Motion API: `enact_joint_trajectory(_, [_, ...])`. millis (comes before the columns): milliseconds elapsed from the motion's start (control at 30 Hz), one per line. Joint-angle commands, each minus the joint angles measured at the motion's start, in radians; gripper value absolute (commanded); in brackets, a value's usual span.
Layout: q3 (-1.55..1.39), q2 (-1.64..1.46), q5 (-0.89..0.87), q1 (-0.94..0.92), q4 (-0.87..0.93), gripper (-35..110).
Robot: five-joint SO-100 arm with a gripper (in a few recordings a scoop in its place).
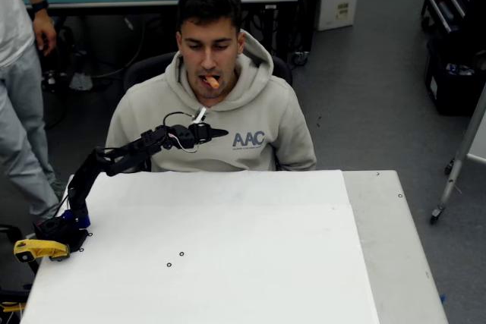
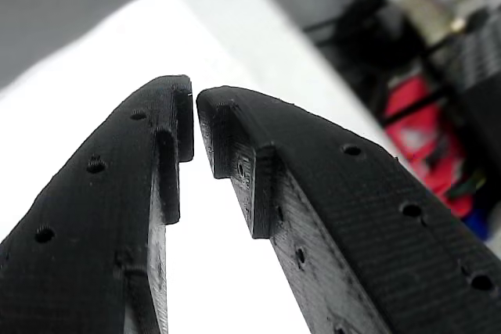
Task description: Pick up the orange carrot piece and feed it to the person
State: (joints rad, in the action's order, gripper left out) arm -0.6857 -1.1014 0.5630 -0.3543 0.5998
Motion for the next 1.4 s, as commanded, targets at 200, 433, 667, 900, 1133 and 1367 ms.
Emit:
enact_joint_trajectory(200, [-0.456, -0.434, -0.282, -0.021, 0.015, -3])
enact_joint_trajectory(433, [-0.804, -0.62, -0.42, 0.028, 0.015, -3])
enact_joint_trajectory(667, [-1.147, -0.831, -0.512, 0.118, 0.011, -3])
enact_joint_trajectory(900, [-1.433, -1.051, -0.54, 0.239, 0.014, -3])
enact_joint_trajectory(1133, [-1.69, -1.246, -0.526, 0.327, 0.015, -3])
enact_joint_trajectory(1367, [-1.962, -1.448, -0.525, 0.397, 0.015, -3])
